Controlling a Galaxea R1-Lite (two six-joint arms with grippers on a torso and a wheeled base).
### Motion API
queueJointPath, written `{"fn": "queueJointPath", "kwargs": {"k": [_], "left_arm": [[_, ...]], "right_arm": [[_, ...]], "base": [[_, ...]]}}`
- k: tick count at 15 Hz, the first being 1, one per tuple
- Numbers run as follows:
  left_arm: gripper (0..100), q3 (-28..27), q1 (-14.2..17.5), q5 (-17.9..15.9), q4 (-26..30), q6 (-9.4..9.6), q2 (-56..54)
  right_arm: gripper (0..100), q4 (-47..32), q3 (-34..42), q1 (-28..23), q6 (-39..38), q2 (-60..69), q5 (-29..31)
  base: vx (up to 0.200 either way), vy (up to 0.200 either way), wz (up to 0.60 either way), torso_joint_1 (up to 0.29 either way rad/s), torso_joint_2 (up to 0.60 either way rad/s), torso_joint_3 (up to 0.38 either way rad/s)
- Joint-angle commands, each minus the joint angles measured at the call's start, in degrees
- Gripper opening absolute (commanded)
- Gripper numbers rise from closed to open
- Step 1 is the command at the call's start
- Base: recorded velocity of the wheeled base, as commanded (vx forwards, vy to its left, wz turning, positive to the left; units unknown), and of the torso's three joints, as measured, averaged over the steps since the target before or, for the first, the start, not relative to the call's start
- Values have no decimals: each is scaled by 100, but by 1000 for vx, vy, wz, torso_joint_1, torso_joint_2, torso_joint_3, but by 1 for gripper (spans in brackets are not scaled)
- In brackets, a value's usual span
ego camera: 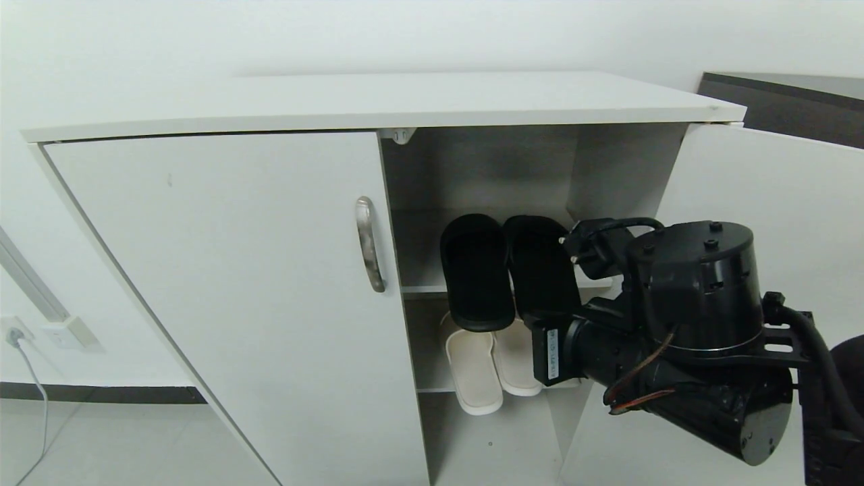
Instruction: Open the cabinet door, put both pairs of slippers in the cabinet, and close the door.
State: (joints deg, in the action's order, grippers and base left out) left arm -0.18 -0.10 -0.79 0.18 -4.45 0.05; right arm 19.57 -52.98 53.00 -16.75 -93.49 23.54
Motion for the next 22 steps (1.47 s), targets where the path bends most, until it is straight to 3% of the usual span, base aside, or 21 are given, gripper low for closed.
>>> {"fn": "queueJointPath", "kwargs": {"k": [1, 6, 22], "left_arm": [[0, 1, 1, 0, -1, -3, 4], [0, 1, 1, 0, -1, -3, 4], [0, 1, 1, 0, -1, -3, 4]], "right_arm": [[0, 12, 95, 17, 5, -108, 10], [0, 12, 200, 70, 23, -178, 19], [0, 214, 236, 87, 40, -574, 28]], "base": [[0, 0, 0, 0, 0, 0], [0, 0, 0, 0, 0, 0], [-200, 0, 0, 4, 3, 2]]}}
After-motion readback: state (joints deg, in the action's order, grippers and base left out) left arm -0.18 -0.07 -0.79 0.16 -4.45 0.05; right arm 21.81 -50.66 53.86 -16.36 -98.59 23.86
